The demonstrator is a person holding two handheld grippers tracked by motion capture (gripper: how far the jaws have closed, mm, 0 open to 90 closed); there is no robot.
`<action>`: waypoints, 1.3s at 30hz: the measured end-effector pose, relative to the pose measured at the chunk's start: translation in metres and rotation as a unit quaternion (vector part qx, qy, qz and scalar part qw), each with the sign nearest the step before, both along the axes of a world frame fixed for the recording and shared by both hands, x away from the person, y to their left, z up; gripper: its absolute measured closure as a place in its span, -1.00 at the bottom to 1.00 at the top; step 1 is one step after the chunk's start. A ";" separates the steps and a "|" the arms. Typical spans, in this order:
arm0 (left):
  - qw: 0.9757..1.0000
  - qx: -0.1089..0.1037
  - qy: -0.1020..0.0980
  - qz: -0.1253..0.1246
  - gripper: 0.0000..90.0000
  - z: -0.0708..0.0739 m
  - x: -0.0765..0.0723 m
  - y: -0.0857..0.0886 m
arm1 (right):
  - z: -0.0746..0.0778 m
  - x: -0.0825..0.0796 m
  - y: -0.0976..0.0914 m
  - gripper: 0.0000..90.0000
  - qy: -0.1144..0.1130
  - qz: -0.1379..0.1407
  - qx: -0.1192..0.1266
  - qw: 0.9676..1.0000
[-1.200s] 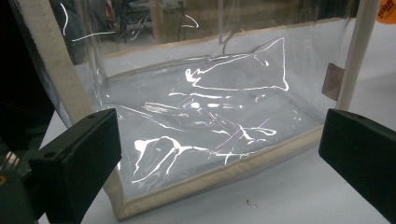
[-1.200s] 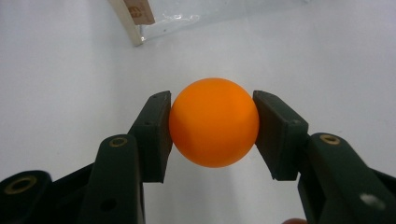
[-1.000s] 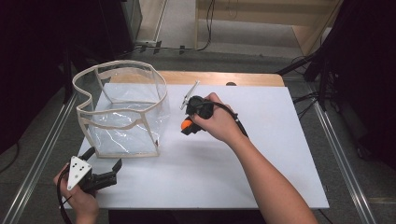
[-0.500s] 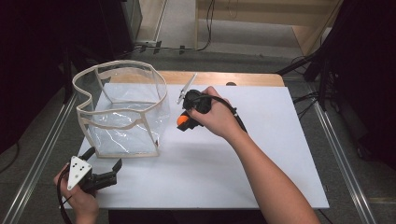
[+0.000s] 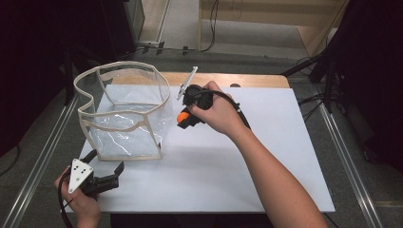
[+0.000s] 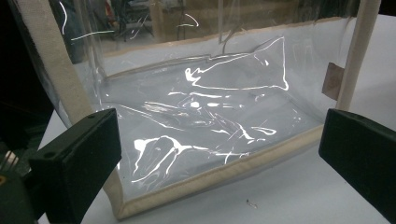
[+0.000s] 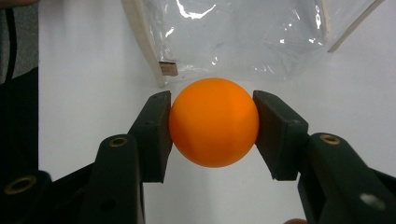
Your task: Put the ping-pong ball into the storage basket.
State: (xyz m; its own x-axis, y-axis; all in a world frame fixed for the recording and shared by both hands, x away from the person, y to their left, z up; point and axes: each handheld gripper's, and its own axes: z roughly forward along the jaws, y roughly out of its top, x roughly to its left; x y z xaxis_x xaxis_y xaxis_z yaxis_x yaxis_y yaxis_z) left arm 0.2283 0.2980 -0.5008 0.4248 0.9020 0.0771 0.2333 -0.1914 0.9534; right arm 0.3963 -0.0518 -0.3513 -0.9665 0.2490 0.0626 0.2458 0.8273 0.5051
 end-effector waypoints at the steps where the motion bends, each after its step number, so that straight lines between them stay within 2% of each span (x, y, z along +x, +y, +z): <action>1: 1.000 0.000 0.000 0.000 -1.00 0.000 0.000 0.000 | 0.001 0.000 0.001 0.06 -0.001 0.002 0.000 1.000; 39: 1.000 -0.002 0.000 0.000 -1.00 0.000 0.000 0.000 | 0.053 0.006 0.013 0.06 -0.016 0.020 -0.001 1.000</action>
